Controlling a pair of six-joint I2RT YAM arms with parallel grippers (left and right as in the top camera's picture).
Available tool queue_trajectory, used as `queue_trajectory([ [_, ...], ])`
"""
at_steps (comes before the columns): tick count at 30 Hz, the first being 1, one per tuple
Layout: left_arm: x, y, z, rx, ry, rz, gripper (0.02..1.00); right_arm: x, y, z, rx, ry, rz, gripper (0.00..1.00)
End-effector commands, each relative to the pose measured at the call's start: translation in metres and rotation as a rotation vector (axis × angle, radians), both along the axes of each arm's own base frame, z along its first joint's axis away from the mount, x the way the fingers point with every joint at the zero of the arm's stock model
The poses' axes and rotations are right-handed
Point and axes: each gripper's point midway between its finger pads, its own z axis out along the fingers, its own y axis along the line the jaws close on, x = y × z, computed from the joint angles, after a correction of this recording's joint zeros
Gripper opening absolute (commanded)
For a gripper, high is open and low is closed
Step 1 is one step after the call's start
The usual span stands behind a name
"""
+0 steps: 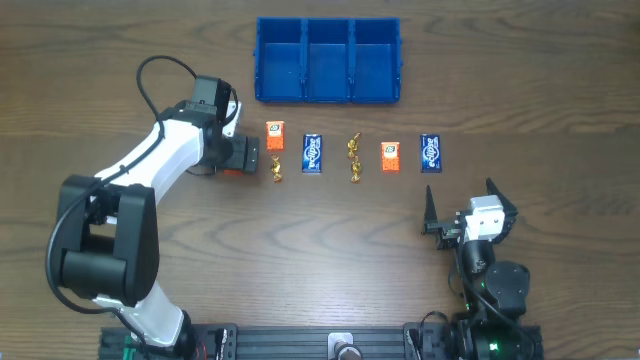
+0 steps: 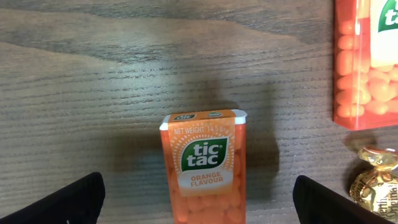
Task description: Sort Candies Into Trays
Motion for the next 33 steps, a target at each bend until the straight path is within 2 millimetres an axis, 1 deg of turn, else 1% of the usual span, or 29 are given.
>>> queue_trajectory([
  [1,0.0026,0.0036,-0.003,0.029,0.006,-0.012,0.972,-0.0003,-0.0005,-0.0011,-0.013,0.0,-0.002,0.998],
  [7,0.0014,0.0045,-0.0076,0.034,0.018,-0.011,0.941,-0.0003,-0.0005,-0.0011,-0.013,0.0,-0.002,0.998],
  [10,0.0013,0.0046,-0.0077,0.035,0.018,-0.01,0.869,-0.0003,-0.0005,-0.0011,-0.013,0.0,-0.002,0.998],
  [12,0.0014,0.0045,-0.0078,0.034,0.018,-0.008,0.853,-0.0003,-0.0005,-0.0011,-0.013,0.0,-0.002,0.998],
  [15,0.0012,0.0046,-0.0078,0.034,0.019,-0.008,0.755,-0.0003,-0.0005,-0.0011,-0.013,0.0,-0.002,0.998],
  [17,0.0011,0.0046,-0.0079,0.034,0.019,-0.008,0.709,-0.0003,-0.0005,-0.0011,-0.013,0.0,-0.002,0.998],
  [23,0.001,0.003,-0.0078,0.063,0.012,-0.02,0.649,-0.0003,-0.0005,-0.0011,-0.013,0.0,-0.002,0.998],
  [27,0.0008,0.0025,-0.0078,0.062,0.013,-0.021,0.634,-0.0003,-0.0005,-0.0011,-0.013,0.0,-0.002,0.998],
  [33,0.0006,0.0005,-0.0121,0.052,0.021,-0.018,0.542,-0.0003,-0.0005,-0.001,-0.013,0.0,-0.002,0.998],
])
